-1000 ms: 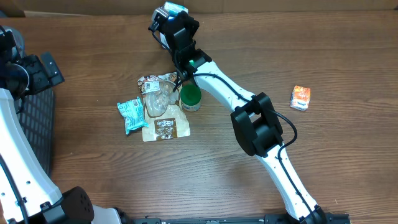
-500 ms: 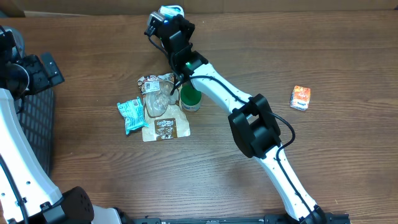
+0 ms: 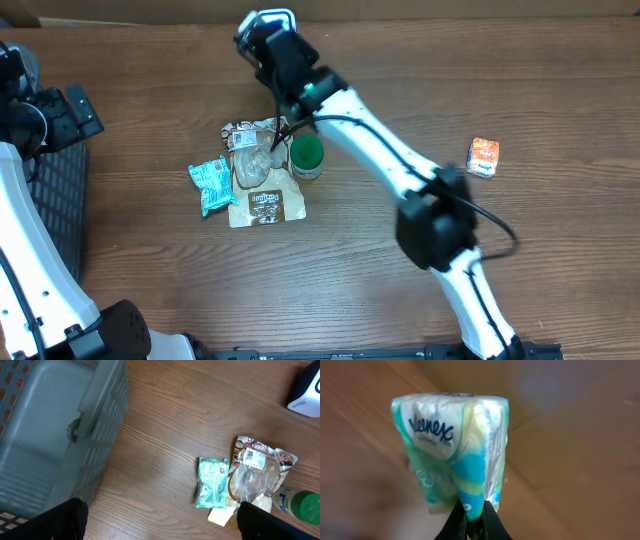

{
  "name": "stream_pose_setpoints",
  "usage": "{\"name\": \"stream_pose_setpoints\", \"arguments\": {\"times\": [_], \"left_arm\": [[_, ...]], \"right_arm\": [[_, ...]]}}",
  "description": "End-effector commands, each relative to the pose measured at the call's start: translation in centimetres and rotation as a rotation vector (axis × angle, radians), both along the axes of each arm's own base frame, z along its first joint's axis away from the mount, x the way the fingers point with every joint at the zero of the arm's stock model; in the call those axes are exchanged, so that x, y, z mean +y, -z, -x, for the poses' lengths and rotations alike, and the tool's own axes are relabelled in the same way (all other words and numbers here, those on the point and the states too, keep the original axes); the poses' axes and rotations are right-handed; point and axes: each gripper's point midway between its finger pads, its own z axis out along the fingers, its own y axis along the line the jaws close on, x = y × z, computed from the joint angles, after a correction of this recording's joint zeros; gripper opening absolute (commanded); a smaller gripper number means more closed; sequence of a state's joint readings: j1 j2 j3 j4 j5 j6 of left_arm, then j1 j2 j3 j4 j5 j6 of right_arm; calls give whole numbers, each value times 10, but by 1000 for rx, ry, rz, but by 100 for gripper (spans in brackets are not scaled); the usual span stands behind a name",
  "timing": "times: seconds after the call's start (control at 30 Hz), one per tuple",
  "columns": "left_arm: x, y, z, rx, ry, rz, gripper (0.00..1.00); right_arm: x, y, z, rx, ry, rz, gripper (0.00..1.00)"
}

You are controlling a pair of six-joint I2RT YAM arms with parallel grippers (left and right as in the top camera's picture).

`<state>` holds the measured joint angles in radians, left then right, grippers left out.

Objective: Scan the item barcode
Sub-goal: 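Hold the teal pack up in front of the scanner window, then carry the teal pack right and release it beside the orange pack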

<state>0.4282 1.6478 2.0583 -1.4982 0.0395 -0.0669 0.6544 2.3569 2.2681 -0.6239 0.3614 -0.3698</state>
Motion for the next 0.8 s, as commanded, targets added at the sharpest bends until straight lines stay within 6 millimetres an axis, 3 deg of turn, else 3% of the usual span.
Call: {"name": "stream_pose_setpoints", "arguments": {"times": [0.0, 0.17, 0.3, 0.37, 0.43, 0.63, 0.77], "left_arm": [[3, -5, 0, -9, 14, -21, 100], [3, -5, 0, -9, 14, -21, 100], [3, -5, 0, -9, 14, -22, 100], [3, -5, 0, -9, 14, -21, 99], [3, -5, 0, -9, 14, -21, 100], [3, -5, 0, -9, 14, -21, 100], [3, -5, 0, -9, 14, -21, 100]], "right_arm": [[-17, -95, 35, 93, 107, -414, 4], [-93, -96, 82, 318, 363, -448, 4], [-171, -65, 121, 528, 666, -392, 4], [-199, -48, 132, 602, 762, -343, 4], [-228, -27, 139, 662, 859, -306, 4], [-288, 30, 138, 744, 1032, -284, 4], [-308, 68, 139, 788, 1077, -307, 4]]}}
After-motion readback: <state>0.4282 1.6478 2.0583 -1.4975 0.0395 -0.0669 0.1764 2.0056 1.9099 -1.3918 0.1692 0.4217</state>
